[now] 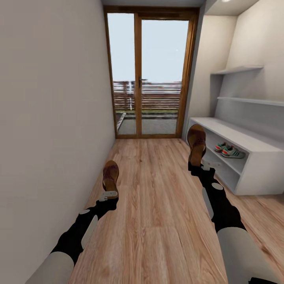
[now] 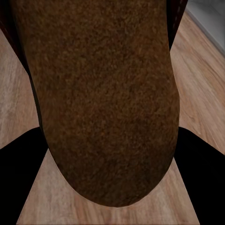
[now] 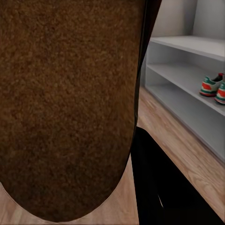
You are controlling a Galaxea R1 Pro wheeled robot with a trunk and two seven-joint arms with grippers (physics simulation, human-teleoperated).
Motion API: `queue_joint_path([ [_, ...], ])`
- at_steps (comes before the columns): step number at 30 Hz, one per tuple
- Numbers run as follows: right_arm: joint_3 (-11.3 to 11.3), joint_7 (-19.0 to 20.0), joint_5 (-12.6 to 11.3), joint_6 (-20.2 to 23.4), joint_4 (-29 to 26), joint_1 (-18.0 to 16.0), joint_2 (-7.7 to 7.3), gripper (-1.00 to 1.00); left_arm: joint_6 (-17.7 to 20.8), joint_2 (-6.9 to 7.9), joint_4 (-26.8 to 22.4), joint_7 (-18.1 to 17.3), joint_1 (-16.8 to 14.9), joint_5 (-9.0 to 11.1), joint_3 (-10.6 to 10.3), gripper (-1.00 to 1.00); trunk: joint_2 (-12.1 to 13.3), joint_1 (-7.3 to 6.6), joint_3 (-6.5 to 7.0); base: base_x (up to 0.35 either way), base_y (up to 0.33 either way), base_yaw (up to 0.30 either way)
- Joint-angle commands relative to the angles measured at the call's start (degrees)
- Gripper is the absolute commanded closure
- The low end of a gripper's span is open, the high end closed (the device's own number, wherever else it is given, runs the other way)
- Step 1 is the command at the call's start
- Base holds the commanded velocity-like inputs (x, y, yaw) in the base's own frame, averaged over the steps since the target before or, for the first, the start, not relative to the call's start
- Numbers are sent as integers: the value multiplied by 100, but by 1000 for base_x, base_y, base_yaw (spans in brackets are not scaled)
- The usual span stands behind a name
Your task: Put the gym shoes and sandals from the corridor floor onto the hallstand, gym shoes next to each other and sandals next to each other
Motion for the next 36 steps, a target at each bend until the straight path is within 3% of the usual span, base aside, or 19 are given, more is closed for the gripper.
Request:
queue_joint_path([
  [1, -6, -11, 31, 35, -10, -2, 2, 100, 40, 0, -7, -4, -1, 56, 1, 100, -2, 2, -6, 347, 0, 0],
  [36, -7, -4, 23, 35, -10, -2, 2, 100, 40, -8, -5, -4, 0, 56, 1, 100, -2, 2, -6, 347, 0, 0],
])
